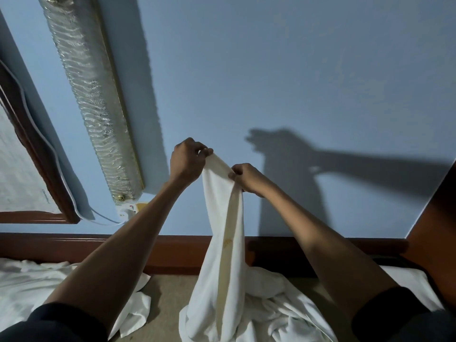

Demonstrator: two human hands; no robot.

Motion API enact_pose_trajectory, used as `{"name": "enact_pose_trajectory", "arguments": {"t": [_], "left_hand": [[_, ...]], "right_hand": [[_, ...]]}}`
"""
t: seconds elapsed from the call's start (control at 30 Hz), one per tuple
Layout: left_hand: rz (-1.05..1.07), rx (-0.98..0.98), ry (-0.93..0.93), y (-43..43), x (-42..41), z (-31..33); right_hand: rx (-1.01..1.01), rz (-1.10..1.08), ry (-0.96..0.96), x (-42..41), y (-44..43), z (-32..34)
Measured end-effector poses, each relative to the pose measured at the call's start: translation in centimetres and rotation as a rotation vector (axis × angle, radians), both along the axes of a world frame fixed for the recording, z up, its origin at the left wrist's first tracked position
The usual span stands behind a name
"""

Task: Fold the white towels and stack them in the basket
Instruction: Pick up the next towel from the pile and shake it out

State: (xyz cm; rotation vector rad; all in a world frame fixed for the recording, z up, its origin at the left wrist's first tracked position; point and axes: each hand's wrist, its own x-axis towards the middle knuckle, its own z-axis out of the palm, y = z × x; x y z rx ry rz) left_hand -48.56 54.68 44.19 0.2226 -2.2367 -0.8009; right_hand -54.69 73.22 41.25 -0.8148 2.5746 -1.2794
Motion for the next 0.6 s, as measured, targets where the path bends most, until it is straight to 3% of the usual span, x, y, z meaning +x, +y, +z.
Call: {"name": "enact_pose_trajectory", "arguments": {"t": [0.17,0.33,0.5,0.6], "left_hand": [[0.005,0.062,0.130,-1.7,1.1,1.5],[0.108,0.124,0.283,-5.6,3.1,4.0],[-0.051,-0.004,0.095,-7.3,3.3,4.0],[-0.199,-0.048,-0.073,-6.5,3.0,2.5]], "right_hand": [[0.103,-0.018,0.215,0.7,-1.1,-0.8],[0.022,0.013,-0.064,0.6,-0.1,-5.2],[-0.244,0.151,-0.254,3.2,-3.9,-4.0],[-0.272,0.136,-0.099,4.2,-7.4,-1.3]]}}
